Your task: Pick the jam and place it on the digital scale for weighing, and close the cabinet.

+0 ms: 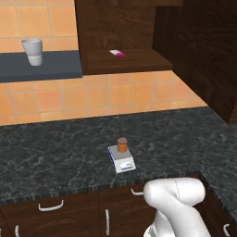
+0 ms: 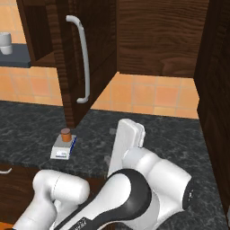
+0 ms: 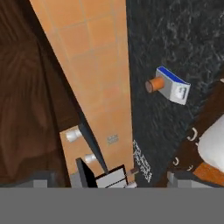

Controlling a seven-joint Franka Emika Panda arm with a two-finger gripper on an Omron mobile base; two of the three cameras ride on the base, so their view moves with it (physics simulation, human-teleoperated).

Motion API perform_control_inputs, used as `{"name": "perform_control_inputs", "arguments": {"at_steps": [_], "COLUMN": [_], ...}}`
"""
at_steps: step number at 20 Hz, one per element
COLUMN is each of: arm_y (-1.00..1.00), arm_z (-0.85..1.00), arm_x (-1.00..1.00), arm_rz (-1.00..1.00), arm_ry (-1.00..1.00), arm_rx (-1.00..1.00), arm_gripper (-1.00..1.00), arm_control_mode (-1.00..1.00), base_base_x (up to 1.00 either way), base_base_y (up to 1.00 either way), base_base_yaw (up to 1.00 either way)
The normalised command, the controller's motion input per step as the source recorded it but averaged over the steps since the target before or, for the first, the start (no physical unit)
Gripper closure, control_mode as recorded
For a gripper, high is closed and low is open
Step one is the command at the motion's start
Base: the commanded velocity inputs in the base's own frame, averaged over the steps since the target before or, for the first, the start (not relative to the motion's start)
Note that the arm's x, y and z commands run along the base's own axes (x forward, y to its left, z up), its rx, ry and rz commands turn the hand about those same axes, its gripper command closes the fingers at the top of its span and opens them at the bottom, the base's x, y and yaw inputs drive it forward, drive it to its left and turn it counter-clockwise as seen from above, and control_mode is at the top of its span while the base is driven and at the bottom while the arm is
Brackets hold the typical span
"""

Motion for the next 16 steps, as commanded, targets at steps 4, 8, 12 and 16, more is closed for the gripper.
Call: {"name": "perform_control_inputs", "arguments": {"at_steps": [4,8,12,16], "arm_y": [-0.03,-0.01,0.0,0.03], "arm_z": [0.05,0.14,0.27,0.38], "arm_x": [0.77,0.78,0.76,0.39], "arm_rz": [0.17,0.21,0.21,0.2], "arm_ry": [0.0,0.0,0.0,-0.02], "arm_rx": [0.25,0.2,0.15,0.08], "arm_gripper": [-1.0,-1.0,-1.0,-1.0], "arm_control_mode": [-1.0,-1.0,-1.0,-1.0], "base_base_x": [0.0,0.0,0.0,0.0], "base_base_y": [0.0,0.0,0.0,0.0], "base_base_yaw": [0.0,0.0,0.0,0.0]}}
